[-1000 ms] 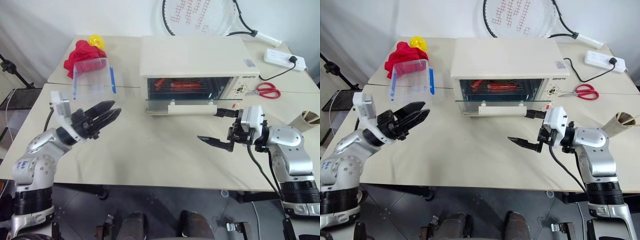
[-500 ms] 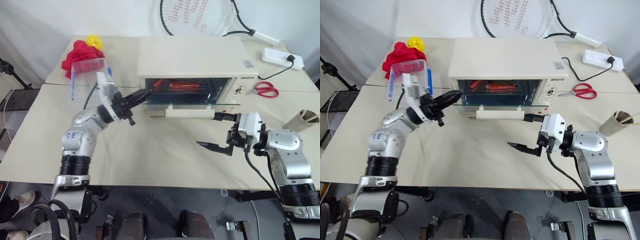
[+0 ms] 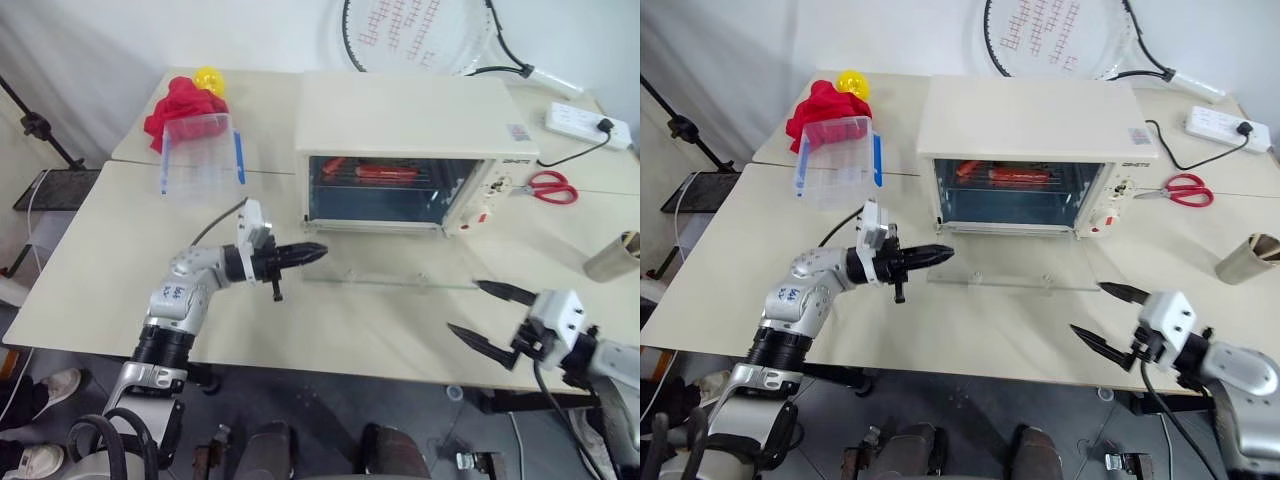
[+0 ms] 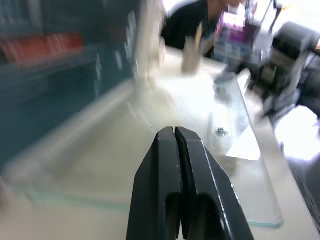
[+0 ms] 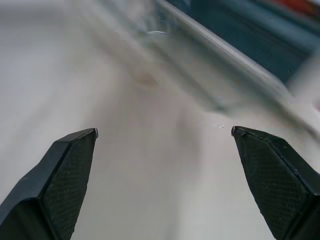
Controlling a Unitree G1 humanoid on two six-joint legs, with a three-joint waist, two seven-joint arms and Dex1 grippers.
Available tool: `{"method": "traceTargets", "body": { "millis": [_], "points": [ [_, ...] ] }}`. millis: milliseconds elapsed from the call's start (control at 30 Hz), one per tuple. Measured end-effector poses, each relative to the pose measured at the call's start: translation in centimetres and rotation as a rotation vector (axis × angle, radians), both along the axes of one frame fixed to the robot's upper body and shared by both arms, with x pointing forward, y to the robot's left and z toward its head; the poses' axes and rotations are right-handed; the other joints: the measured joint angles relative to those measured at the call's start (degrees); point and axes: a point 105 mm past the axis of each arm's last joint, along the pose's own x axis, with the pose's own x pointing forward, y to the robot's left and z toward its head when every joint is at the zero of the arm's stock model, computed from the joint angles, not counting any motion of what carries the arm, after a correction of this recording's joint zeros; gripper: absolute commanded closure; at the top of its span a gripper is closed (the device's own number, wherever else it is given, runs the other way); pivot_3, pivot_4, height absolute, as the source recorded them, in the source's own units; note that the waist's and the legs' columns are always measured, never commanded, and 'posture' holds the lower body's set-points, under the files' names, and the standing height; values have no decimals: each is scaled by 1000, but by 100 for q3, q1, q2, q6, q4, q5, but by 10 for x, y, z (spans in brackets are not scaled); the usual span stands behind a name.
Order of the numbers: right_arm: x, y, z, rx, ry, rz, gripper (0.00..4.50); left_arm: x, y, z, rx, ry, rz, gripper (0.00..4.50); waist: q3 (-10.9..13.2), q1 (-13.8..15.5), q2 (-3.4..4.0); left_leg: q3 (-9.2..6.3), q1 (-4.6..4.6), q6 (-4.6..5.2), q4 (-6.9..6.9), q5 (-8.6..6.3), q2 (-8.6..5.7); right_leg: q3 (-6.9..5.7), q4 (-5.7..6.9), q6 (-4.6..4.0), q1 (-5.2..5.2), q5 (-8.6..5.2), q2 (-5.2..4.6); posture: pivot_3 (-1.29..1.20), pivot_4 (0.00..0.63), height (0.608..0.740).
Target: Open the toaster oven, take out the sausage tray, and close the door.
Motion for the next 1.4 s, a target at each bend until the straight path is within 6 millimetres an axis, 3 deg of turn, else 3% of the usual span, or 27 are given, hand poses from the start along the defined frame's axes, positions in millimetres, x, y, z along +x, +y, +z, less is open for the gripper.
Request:
{"method": "traceTargets", "body": {
  "millis": [167,333,433,467,567,600,700,867,967,1133,1300,1400],
  "points": [
    [-7,-16,19,-21,-69,-113,0,-2,-3,-11,6,14,5,4454,-1,-115,2,1,21,-6,-6,5,11,12,8,-10,5,7,6,0,150,740],
    [7,-2,47,-42,-199,-113,0,-5,-3,-23,18,8,27,4454,-2,-130,3,6,15,-6,-13,5,13,14,5,-10,-5,7,12,0,150,740],
    [17,9,54,-48,-228,-94,0,-5,0,-25,33,-17,37,4454,-2,-108,3,5,12,-5,-7,4,12,13,3,-10,-1,7,11,0,150,740],
    [29,17,58,-64,-247,-106,0,-6,4,-27,31,-25,59,4454,-2,-121,3,7,14,-5,-1,4,12,17,5,-10,-1,7,11,0,150,740],
    [59,61,77,-50,-336,-70,0,-9,10,-21,-46,-57,100,3582,-2,-191,3,-6,13,-7,-3,5,20,42,27,-14,-31,8,14,0,150,740],
    [63,78,79,-74,-366,-27,0,-12,11,-12,-93,-84,104,3302,-2,-192,4,0,3,-9,-7,6,20,42,31,-17,-44,6,15,0,150,740],
    [79,104,74,-202,-441,-2,0,-20,24,9,-146,-158,149,2390,-2,-161,3,11,-15,-9,-9,6,18,42,32,-17,-64,6,15,0,150,740],
    [129,126,68,-433,-607,-125,0,-32,60,28,-186,-193,338,960,-2,-214,3,8,-20,-9,-7,6,18,53,35,-16,-73,7,14,0,150,740],
    [148,134,70,-486,-663,-174,0,-39,73,31,-215,-173,425,51,-2,-260,3,5,-21,-9,-7,6,18,55,35,-16,-74,7,14,0,150,740],
    [177,154,73,-561,-723,-204,0,-65,70,40,-200,-247,519,22,-2,-344,3,5,-18,-9,-14,6,22,69,35,-16,-79,6,17,0,150,740],
    [189,162,59,-584,-699,-210,0,-67,69,35,-168,-247,577,22,-2,-342,3,9,-18,-9,-13,6,22,71,35,-17,-79,6,19,0,150,740],
    [191,169,56,-578,-703,-209,530,-68,65,37,-159,-271,575,0,-2,-373,3,9,-18,-10,-14,6,22,73,36,-17,-81,6,20,0,150,740]
  ]
}}
